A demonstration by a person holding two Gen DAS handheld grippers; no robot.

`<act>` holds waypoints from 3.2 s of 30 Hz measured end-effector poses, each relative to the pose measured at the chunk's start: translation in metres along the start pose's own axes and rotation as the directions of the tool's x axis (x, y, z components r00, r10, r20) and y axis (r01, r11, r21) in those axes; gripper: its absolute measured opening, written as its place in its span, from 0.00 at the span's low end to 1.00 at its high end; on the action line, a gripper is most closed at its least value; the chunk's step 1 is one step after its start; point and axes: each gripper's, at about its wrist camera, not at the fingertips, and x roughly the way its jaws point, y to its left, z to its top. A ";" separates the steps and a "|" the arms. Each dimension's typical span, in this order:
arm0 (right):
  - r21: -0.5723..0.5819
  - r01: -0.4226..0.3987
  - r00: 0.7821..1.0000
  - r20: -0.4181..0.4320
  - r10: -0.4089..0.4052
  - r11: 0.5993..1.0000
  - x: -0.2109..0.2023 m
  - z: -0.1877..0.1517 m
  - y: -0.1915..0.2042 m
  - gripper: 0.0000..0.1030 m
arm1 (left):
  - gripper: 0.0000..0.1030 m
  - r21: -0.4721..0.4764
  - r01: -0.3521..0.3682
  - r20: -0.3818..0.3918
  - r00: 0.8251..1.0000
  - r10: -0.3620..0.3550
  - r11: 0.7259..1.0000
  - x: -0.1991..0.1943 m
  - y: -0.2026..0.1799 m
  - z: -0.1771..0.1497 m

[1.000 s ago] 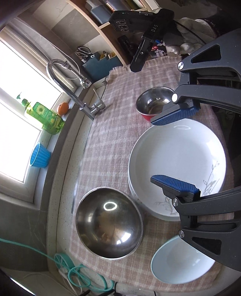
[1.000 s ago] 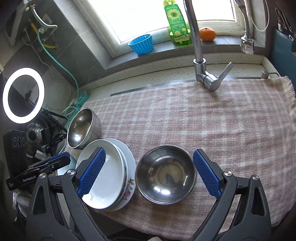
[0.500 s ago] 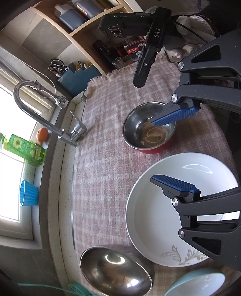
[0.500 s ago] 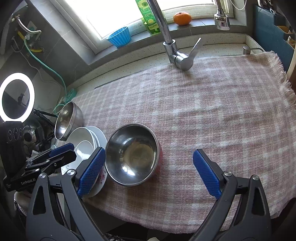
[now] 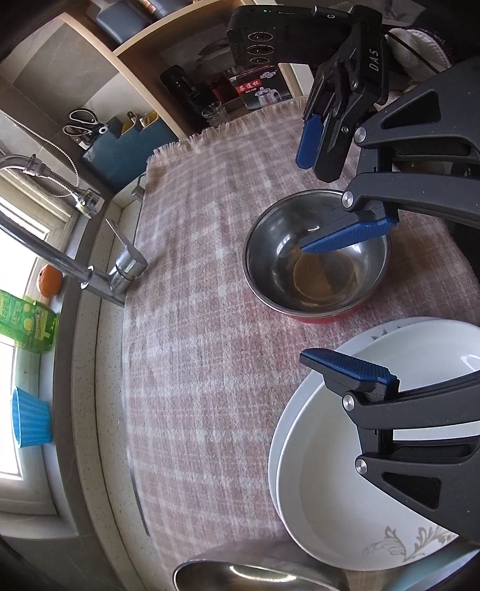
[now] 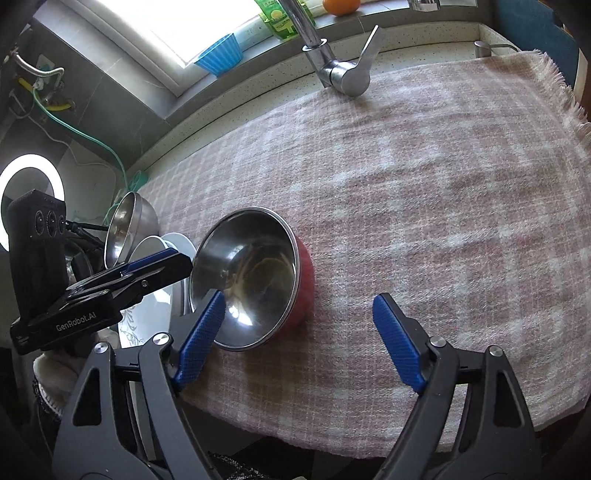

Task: Organize plates and bowls
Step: 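Move the left gripper to the red-sided steel bowl and grip its rim, then lift the red-sided steel bowl and carry it over the large steel bowl, then lower the red-sided bowl into the large steel bowl and open the left gripper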

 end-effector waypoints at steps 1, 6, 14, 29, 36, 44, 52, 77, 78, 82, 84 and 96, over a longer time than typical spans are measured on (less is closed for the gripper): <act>-0.001 -0.003 1.000 -0.004 0.003 1.000 0.002 -0.001 0.000 0.80 | 0.47 0.003 0.001 -0.006 1.000 -0.001 1.000 0.002 -0.001 0.001; 0.006 -0.013 1.000 -0.022 0.013 1.000 0.010 -0.003 0.002 0.60 | 0.43 0.014 -0.005 -0.018 1.000 0.005 1.000 0.009 -0.002 0.003; 0.011 -0.013 0.999 -0.034 0.013 1.000 0.019 -0.002 0.003 0.45 | 0.23 0.008 -0.018 -0.048 0.999 0.019 1.000 0.022 0.006 0.003; 0.014 -0.001 0.999 -0.043 0.002 1.000 0.023 0.002 0.005 0.19 | 0.09 0.002 -0.003 -0.051 0.999 0.004 1.000 0.024 0.009 0.004; 0.003 -0.005 1.000 -0.021 0.005 1.000 0.009 0.012 0.014 0.19 | 0.09 0.001 0.013 -0.013 1.000 -0.013 1.000 0.008 0.007 0.009; -0.052 -0.015 1.000 0.009 0.015 0.999 -0.003 0.026 0.043 0.19 | 0.09 -0.016 0.022 0.051 0.999 -0.021 1.000 -0.023 0.017 0.015; -0.108 -0.046 0.999 0.009 0.047 0.993 0.003 0.039 0.082 0.19 | 0.09 -0.049 0.012 0.114 0.993 -0.006 0.999 -0.058 0.041 0.018; -0.310 -0.132 0.991 -0.047 0.123 0.942 0.083 0.071 0.242 0.19 | 0.09 -0.230 -0.105 0.189 0.970 0.150 0.968 -0.128 0.176 0.007; -0.317 -0.129 0.991 -0.054 0.119 0.940 0.089 0.071 0.247 0.19 | 0.09 -0.237 -0.111 0.186 0.970 0.158 0.965 -0.128 0.180 0.007; -0.341 -0.117 0.993 -0.073 0.098 0.933 0.109 0.072 0.263 0.19 | 0.09 -0.255 -0.138 0.169 0.968 0.185 0.957 -0.125 0.199 0.006; -0.355 -0.109 0.993 -0.079 0.086 0.928 0.118 0.072 0.270 0.19 | 0.09 -0.260 -0.153 0.161 0.967 0.199 0.953 -0.124 0.207 0.007; -0.394 -0.059 0.992 -0.128 0.009 0.917 0.166 0.078 0.289 0.19 | 0.09 -0.279 -0.198 0.097 0.968 0.233 0.939 -0.106 0.233 0.009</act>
